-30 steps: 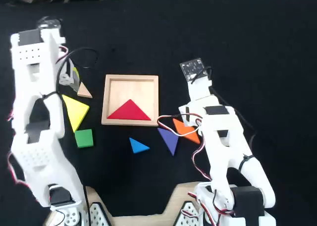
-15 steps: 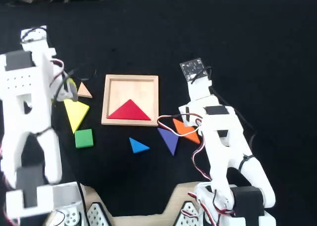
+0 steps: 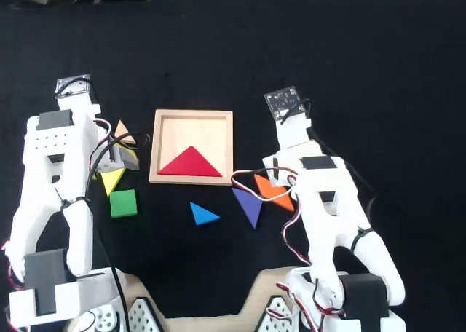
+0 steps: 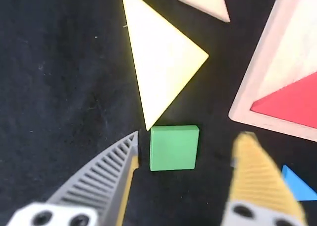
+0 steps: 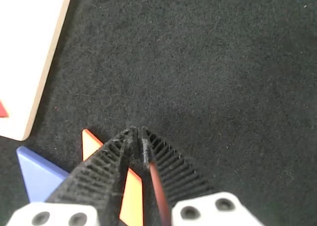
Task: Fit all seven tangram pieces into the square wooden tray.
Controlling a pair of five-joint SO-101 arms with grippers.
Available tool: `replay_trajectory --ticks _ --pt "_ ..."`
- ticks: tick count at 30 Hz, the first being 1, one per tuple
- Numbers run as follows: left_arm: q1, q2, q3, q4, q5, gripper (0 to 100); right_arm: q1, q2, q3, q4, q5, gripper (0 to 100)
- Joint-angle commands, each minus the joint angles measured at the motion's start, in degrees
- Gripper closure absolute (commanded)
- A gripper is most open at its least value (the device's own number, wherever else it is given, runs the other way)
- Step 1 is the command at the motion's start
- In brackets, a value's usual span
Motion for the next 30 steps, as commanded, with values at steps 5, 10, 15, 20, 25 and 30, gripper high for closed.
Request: replay_trajectory --ticks 5,10,15,20,25,30 --pt "-6.1 0.2 -3.3 0.5 8.8 70 -1.1 0.0 0.3 -1.1 0.9 98.7" --pt "-3.8 0.4 0.7 -2.5 8.7 70 -1.1 0.0 0.3 -1.1 0.9 98.7" --pt "-4.1 0.4 6.1 -11.2 8.8 70 -1.0 0.0 0.4 -1.1 0.9 98.7" --pt "-3.6 0.4 6.6 -12.1 9.2 70 -1.0 0.0 0.4 -1.1 0.9 98.7" --pt "-3.6 0.4 6.6 -12.2 9.2 70 -1.0 0.0 0.4 -1.1 0.9 98.7" --pt "-3.6 0.4 7.3 -13.7 8.7 70 -1.0 0.0 0.4 -1.1 0.9 98.7"
